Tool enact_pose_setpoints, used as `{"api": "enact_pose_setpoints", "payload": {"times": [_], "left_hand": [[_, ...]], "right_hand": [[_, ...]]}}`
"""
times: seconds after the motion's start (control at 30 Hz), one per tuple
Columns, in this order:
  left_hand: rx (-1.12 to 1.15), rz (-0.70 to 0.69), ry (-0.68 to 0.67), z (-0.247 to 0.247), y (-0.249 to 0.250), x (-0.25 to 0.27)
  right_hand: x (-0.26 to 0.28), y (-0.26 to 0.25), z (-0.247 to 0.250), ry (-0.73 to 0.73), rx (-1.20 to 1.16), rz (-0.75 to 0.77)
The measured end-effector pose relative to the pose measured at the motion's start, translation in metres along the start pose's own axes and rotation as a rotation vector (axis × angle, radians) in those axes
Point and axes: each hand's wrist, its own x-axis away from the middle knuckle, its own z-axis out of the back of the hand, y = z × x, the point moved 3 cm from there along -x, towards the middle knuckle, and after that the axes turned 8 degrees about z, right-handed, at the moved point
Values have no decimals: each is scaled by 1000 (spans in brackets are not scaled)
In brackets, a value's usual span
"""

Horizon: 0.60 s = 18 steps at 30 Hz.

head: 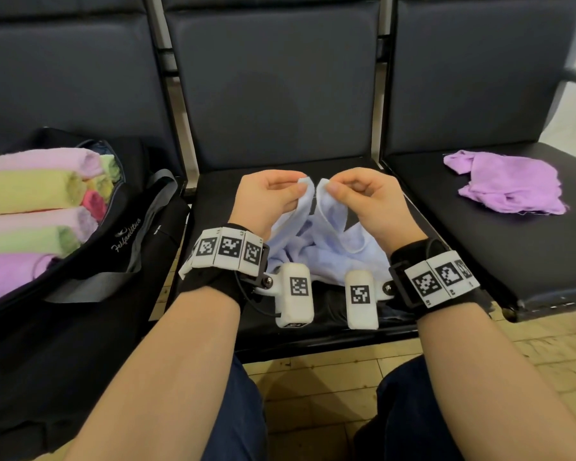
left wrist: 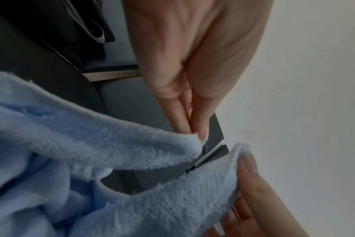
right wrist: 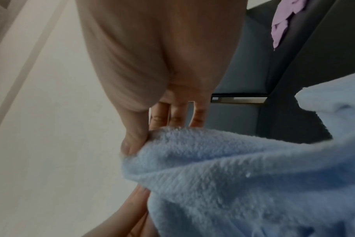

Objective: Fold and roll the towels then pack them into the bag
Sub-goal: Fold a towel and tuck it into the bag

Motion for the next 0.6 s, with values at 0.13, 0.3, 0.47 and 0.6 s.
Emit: {"api": "enact_pose_setpoints", "payload": {"times": [0.13, 0.3, 0.47, 0.6], "left_hand": [[73, 17, -116, -9, 5, 7], [75, 17, -181, -14, 7, 13], [52, 39, -220, -12, 7, 15], [42, 34, -246, -13, 7, 16]], "right_hand": [[0, 1, 0, 8, -70, -63], [0, 5, -1, 10, -7, -67], [-1, 7, 2, 8, 64, -30], [-1, 8, 3, -2, 64, -23]]}}
